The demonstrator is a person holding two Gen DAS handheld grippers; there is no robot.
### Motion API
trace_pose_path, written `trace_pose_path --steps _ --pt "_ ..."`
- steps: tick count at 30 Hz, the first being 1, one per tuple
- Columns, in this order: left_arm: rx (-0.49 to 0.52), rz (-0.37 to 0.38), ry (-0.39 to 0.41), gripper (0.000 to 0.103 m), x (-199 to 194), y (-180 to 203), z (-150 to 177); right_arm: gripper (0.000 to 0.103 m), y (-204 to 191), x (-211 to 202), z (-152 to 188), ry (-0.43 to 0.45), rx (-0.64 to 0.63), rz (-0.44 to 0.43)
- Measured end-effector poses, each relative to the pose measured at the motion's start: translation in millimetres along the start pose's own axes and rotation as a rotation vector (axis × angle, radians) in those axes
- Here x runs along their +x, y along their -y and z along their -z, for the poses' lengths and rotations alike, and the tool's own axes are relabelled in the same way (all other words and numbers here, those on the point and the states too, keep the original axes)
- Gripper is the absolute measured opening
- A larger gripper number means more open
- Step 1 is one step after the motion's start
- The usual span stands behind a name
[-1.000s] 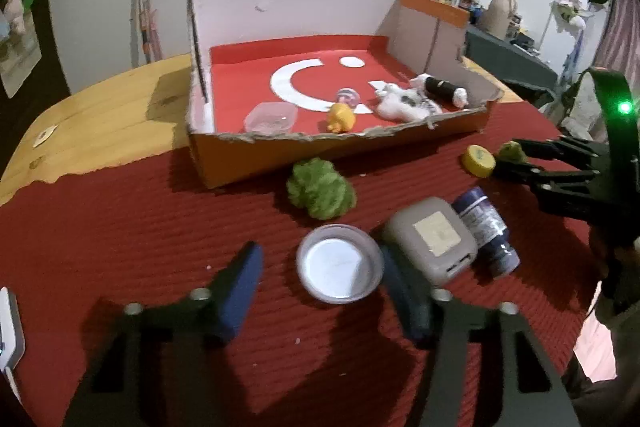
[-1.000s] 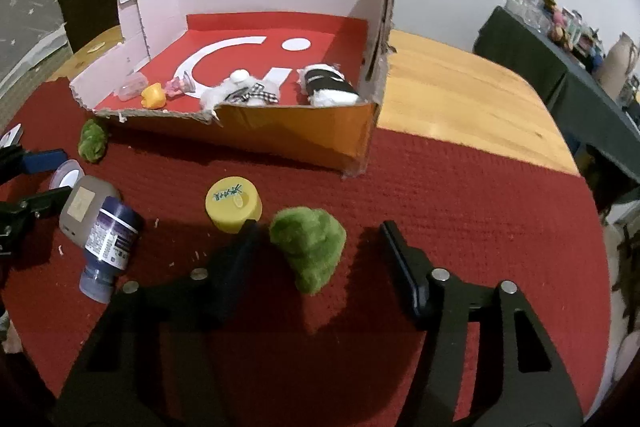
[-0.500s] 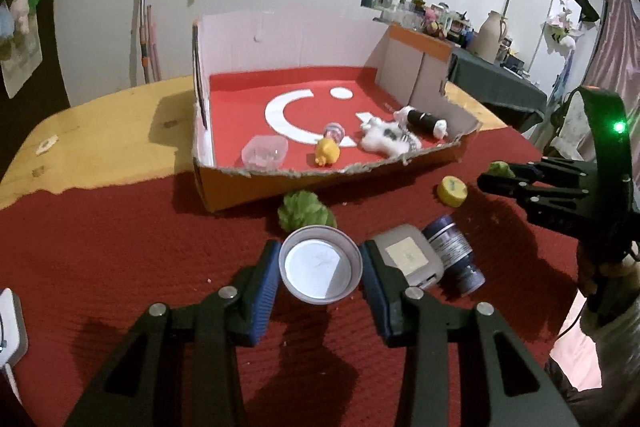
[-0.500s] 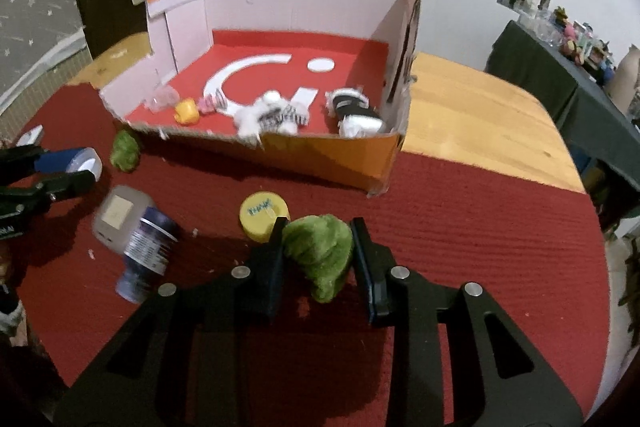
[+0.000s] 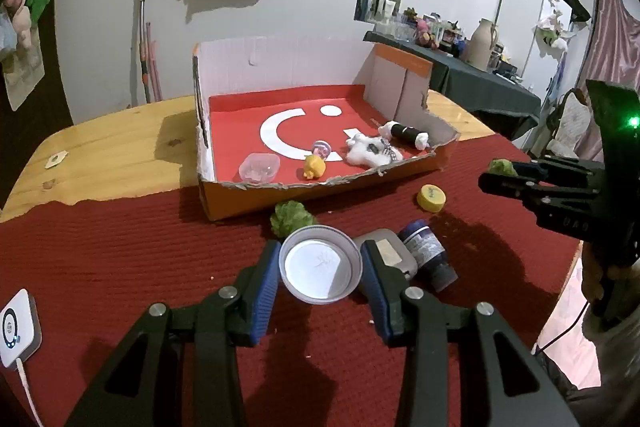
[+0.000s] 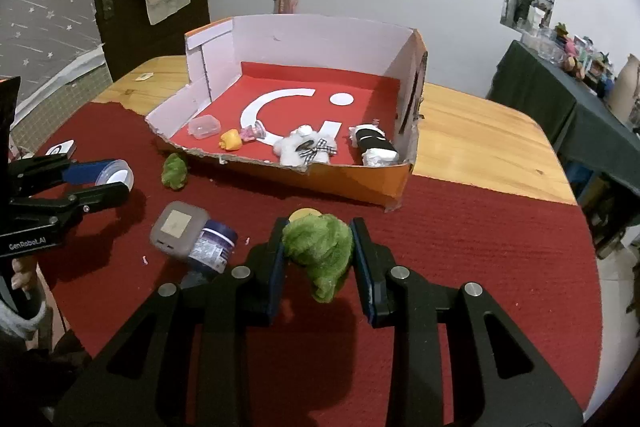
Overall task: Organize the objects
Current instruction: 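Grasp the white round lid with the left gripper while the right grasps the green ball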
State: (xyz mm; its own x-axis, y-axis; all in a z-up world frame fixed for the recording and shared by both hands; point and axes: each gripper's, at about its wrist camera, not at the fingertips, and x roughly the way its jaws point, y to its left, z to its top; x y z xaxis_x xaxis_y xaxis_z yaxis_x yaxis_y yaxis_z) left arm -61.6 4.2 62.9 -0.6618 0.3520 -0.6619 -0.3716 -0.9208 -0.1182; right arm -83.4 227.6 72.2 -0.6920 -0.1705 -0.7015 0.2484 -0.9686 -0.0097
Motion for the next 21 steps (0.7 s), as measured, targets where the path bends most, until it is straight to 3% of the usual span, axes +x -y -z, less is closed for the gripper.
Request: trace_pose_path --steps 21 --pt "0.019 -0.007 0.028 0.043 -9.6 4.3 -9.3 0.029 -4.2 -10.1 -8.1 0.025 -0.005 -0.042"
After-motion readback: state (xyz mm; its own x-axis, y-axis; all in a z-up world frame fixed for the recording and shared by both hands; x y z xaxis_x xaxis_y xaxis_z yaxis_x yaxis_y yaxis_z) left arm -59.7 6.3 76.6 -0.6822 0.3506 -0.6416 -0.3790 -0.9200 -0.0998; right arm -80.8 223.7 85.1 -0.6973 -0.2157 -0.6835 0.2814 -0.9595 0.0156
